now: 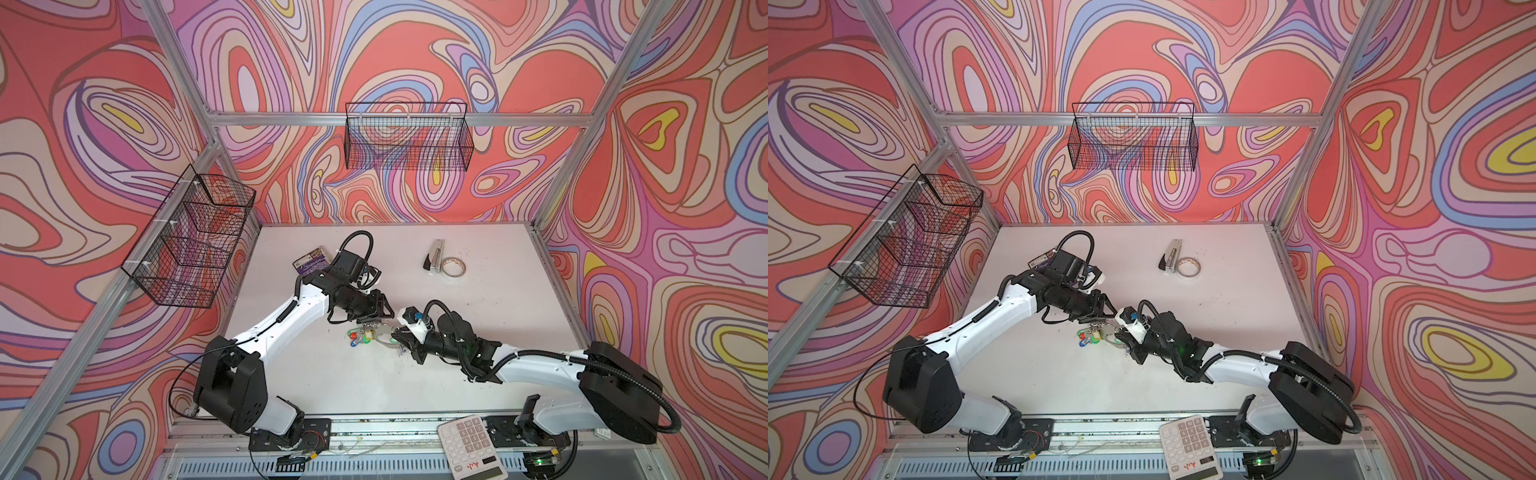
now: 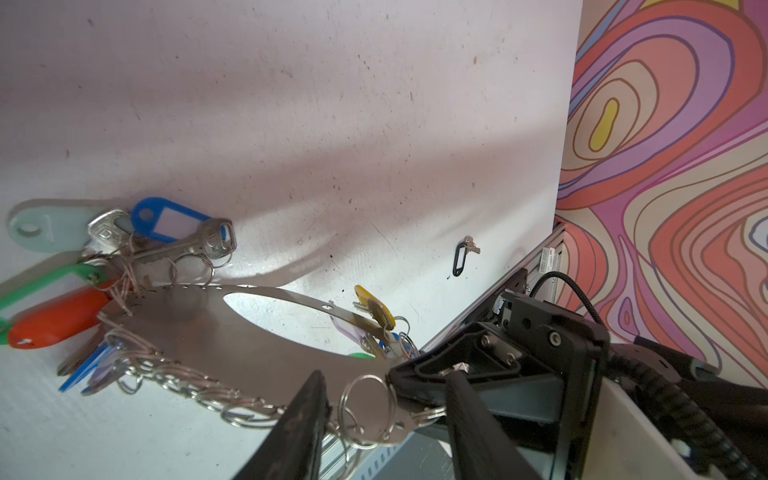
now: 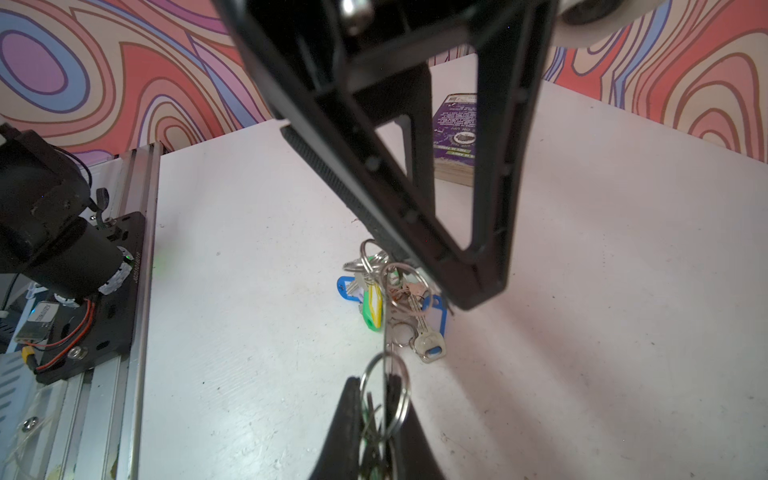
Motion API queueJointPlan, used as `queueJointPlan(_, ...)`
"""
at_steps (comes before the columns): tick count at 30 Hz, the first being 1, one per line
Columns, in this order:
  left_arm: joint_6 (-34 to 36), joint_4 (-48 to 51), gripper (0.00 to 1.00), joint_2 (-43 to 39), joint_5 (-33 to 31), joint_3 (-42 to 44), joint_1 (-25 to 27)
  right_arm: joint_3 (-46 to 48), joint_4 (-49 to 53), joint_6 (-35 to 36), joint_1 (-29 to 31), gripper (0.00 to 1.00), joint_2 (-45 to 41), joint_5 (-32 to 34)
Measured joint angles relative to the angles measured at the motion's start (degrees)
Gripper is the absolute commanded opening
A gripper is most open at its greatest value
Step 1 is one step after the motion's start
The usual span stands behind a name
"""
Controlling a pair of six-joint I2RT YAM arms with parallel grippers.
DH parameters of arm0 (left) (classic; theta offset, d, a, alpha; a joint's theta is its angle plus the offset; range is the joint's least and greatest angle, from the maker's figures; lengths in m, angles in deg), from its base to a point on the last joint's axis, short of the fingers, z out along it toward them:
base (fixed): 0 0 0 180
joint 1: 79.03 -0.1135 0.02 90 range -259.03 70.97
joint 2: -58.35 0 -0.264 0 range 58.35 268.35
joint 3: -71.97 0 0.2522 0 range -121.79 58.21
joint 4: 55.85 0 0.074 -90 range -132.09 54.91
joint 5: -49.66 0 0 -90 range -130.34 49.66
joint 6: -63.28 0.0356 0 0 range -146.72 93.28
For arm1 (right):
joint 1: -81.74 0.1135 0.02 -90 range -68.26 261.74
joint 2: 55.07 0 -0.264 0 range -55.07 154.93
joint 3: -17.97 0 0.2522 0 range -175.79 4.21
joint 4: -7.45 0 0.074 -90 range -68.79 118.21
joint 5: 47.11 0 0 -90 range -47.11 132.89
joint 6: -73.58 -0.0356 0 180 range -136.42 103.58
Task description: Put the keys on the keyring
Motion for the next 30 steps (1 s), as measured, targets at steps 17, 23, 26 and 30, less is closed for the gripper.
queueJointPlan(17,2.38,4.00,0.33,0.02,2.97,-2.21,-0.04,-0.57,-0.22,0.17,0.26,0.00,0.83,0.28)
queueJointPlan(23,3.43,5.95,0.26,0.85,1.90,-3.34,-0.04,-0.79,-0.09,0.17,0.28,0.00,0.96,0.28)
queueJointPlan(26,3.96,7.32,0.23,1.38,0.79,-4.50,-0.04,-0.81,-0.09,0.17,0.28,0.00,0.98,0.28)
queueJointPlan(30,4.66,8.70,0.17,1.77,-0.79,-6.27,-0.04,-0.85,-0.04,0.17,0.31,0.00,1.01,0.28)
